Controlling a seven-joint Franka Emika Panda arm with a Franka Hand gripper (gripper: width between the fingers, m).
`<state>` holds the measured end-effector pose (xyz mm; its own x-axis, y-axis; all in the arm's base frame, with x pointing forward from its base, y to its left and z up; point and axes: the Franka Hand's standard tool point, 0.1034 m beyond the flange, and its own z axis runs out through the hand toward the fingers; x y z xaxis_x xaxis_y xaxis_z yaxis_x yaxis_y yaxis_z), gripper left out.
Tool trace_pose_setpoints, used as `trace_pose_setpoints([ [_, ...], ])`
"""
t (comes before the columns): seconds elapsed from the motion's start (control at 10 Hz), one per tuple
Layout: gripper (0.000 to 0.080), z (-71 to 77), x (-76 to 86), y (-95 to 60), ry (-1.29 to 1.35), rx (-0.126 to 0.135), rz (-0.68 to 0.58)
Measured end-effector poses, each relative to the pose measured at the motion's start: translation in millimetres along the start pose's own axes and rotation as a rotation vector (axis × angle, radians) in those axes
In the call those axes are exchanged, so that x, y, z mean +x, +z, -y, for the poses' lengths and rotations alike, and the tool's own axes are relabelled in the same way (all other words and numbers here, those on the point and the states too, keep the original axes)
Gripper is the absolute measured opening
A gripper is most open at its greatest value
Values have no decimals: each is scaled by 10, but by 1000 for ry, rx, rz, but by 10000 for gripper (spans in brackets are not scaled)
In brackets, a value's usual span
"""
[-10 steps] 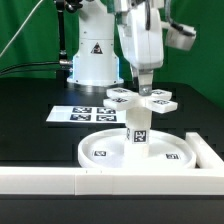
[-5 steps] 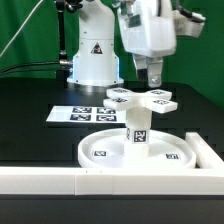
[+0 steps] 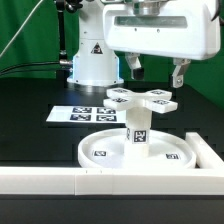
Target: Assemble round table
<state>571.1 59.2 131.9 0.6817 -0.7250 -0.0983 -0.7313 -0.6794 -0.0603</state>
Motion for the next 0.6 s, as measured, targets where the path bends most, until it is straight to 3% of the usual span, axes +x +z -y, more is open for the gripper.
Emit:
trace_pose_setpoints([
  [0.3,649,-13,10,8,-228,-7,-4],
  [0.4,649,-35,32,26,-410,-37,-20],
  [0.6,649,-35,34,30,-630,-63,-29],
])
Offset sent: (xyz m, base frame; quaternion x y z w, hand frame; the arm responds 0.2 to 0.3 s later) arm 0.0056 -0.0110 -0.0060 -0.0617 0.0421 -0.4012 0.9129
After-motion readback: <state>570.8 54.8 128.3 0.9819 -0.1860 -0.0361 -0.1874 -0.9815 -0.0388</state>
